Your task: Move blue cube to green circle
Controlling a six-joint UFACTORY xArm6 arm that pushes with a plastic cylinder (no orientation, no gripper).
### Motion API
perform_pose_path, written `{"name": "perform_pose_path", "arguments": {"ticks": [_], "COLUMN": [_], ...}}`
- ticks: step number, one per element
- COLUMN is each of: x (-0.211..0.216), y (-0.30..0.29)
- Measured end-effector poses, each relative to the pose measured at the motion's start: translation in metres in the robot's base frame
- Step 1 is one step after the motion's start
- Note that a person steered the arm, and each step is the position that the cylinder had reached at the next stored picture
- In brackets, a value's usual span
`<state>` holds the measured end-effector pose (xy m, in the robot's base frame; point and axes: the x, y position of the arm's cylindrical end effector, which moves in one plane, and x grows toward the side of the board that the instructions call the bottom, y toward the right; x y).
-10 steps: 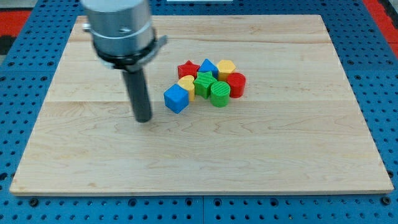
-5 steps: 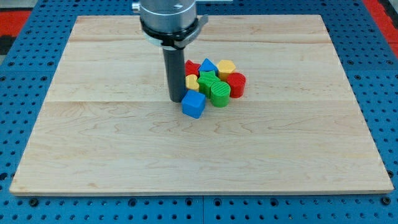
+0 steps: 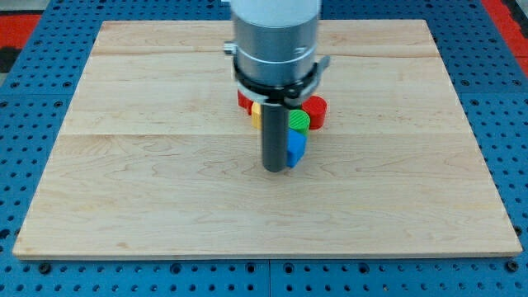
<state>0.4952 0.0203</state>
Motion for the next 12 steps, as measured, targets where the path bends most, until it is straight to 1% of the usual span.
{"name": "perform_pose_path", "arguments": {"ticks": [2, 4, 5, 6, 7, 8, 10, 12], "x": [0.0, 0.0, 0.0, 0.0, -0.009, -0.03, -0.048, -0.065], "y": [0.027, 0.109, 0.113, 0.089, 0.058, 0.053, 0.057, 0.106]}}
